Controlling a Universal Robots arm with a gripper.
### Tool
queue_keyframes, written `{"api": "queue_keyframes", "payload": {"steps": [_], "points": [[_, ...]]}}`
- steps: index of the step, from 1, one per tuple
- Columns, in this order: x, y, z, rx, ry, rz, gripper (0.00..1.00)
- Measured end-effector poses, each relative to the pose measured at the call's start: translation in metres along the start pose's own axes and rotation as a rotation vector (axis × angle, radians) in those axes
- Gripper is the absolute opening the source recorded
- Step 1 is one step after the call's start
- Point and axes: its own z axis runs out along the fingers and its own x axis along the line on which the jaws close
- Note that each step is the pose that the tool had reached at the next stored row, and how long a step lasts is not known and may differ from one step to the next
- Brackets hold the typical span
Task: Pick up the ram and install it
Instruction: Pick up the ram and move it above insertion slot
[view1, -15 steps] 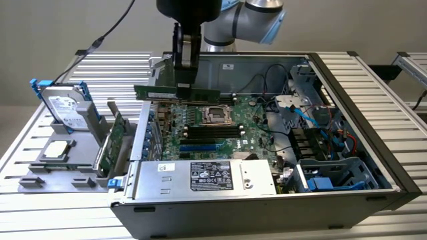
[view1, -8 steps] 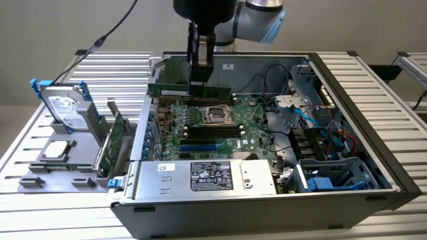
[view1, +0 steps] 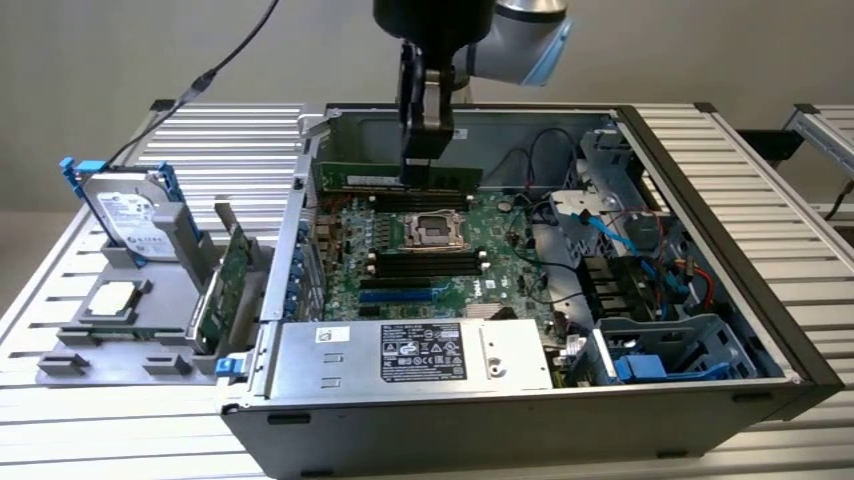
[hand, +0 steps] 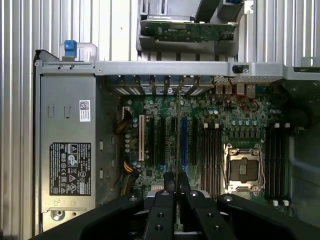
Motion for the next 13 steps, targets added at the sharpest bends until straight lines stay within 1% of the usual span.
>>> {"api": "queue_keyframes", "payload": {"steps": [13], "points": [[-0.027, -0.0222, 0.0078, 0.0270, -0.0001, 0.000, 0.14]]}}
